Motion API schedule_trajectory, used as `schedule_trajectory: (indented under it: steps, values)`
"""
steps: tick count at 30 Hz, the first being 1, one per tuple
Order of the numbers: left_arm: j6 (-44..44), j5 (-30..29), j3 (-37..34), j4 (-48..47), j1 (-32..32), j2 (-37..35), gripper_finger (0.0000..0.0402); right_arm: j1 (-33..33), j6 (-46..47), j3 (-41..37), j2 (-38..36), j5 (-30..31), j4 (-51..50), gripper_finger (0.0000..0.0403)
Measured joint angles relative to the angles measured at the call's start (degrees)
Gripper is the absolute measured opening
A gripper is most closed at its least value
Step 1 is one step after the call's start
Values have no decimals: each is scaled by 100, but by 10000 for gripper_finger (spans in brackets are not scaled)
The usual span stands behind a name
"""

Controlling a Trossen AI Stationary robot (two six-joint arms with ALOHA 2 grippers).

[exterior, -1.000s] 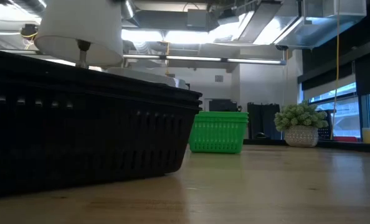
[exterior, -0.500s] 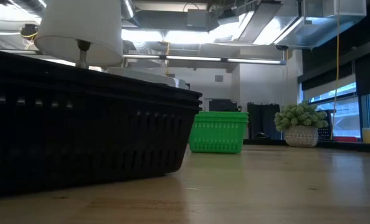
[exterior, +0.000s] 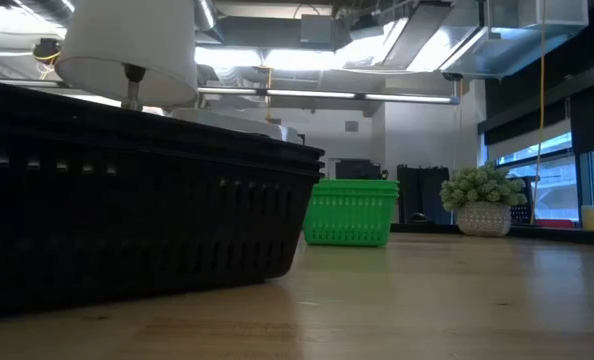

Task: Stack baskets by color
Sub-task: Return to Home Position

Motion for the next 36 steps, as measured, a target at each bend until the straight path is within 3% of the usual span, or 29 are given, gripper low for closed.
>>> schedule_trajectory:
  steps: [4,8,14,18,22,26,36]
  values:
    - [56,-260,-1,-1,-72,-345,1,61,-25,0,-261,267,-357,44]
    - [105,-558,-332,1,-155,-843,0,70,229,0,-552,534,-894,14]
    - [-505,-924,-1548,93,-299,-1910,0,191,720,-82,-1095,825,-1519,6]
    - [-796,-1194,-2513,609,-552,-2672,0,540,1034,-532,-1627,1009,-1529,3]
    - [-775,-1277,-3439,1374,-938,-3437,0,1026,1455,-1392,-2245,1374,-1158,2]
    - [-553,-1524,-4095,2154,-1311,-4076,0,1422,1423,-2454,-2940,1377,-105,2]
    - [1241,-1767,-4844,4109,-1919,-4824,0,1643,1469,-4259,-4544,1348,1346,1]
